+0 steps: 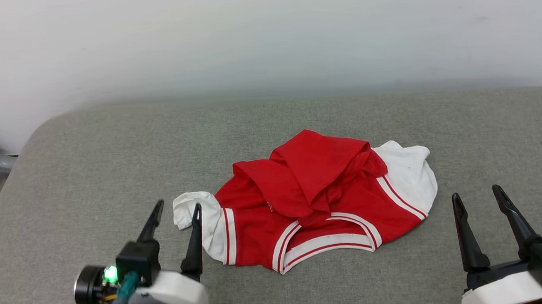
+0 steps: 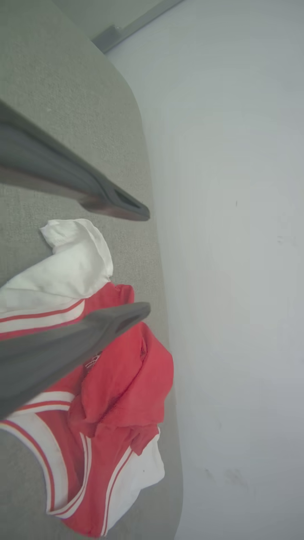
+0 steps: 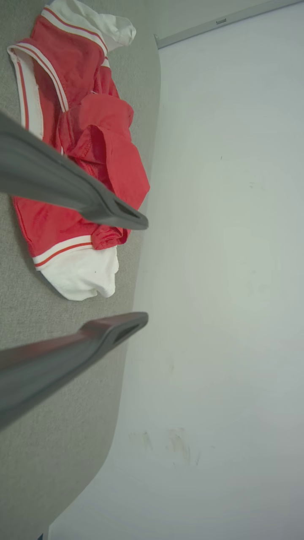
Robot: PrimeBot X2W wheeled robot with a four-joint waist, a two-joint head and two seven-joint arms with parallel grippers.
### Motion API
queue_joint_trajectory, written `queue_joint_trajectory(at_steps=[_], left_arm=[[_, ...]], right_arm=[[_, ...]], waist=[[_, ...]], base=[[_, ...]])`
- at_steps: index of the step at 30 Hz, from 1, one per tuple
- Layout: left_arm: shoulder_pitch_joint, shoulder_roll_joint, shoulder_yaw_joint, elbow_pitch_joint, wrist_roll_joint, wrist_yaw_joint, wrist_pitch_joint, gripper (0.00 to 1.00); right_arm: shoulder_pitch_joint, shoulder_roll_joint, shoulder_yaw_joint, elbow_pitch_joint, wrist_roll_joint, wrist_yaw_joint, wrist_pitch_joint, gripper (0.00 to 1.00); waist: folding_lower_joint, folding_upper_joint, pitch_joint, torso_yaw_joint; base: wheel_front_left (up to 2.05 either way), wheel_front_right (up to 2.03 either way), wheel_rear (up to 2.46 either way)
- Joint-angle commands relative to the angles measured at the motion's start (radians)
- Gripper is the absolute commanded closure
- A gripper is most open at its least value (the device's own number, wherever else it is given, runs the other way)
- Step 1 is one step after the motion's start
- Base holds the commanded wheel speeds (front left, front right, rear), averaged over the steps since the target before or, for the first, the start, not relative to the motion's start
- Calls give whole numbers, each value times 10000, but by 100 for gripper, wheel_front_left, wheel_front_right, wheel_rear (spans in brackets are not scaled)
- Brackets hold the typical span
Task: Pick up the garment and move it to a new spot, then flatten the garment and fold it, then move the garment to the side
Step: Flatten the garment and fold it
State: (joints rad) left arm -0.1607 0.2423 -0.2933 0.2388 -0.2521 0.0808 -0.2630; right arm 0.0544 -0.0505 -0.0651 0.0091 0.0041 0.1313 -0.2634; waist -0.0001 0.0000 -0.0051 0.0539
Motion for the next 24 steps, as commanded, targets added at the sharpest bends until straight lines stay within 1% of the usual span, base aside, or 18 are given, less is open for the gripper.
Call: queue_joint_trajectory(at_steps=[1,6,10,12,15,17,19,21,22,24], left_arm=[[349,-127,70,-293,115,100,-21,0],[1097,-454,342,-838,441,256,-23,0],[1198,-563,387,-968,687,156,-24,0],[1133,-617,424,-997,767,83,-24,0],[952,-760,503,-1040,870,11,-24,0],[899,-847,571,-1032,896,-25,-24,0],[846,-927,588,-1050,943,-104,-25,0],[767,-1021,631,-1049,1018,-153,-25,0],[767,-1021,631,-1049,1018,-153,-25,0],[658,-1100,651,-1044,1089,-181,-25,0]], right_arm=[[130,8,-45,-32,-55,-11,-20,0],[205,7,-195,-68,-78,-12,-20,0],[155,8,-479,264,-182,-11,-20,0],[-72,-92,-692,650,-71,-12,384,0],[-666,-627,-503,921,283,-11,1676,0],[-1070,-1197,-211,1050,523,-11,2840,0],[-1587,-1678,325,1136,1280,-9,4167,0],[-2157,-2327,726,1184,1954,-12,5554,0],[-2157,-2327,726,1184,1954,-12,5554,0],[-2663,-2822,1157,1295,2637,-12,6988,0]], waist=[[1,0,-34,14],[1,0,-35,31],[1,0,60,100],[1,0,145,181],[1,0,360,327],[1,0,523,425],[1,0,693,544],[1,0,881,683],[1,0,881,683],[1,0,1048,836]], base=[[0,0,0],[0,0,0],[0,0,0],[0,0,0],[0,0,0],[0,0,0],[0,0,0],[0,0,0],[0,0,0],[0,0,0]])
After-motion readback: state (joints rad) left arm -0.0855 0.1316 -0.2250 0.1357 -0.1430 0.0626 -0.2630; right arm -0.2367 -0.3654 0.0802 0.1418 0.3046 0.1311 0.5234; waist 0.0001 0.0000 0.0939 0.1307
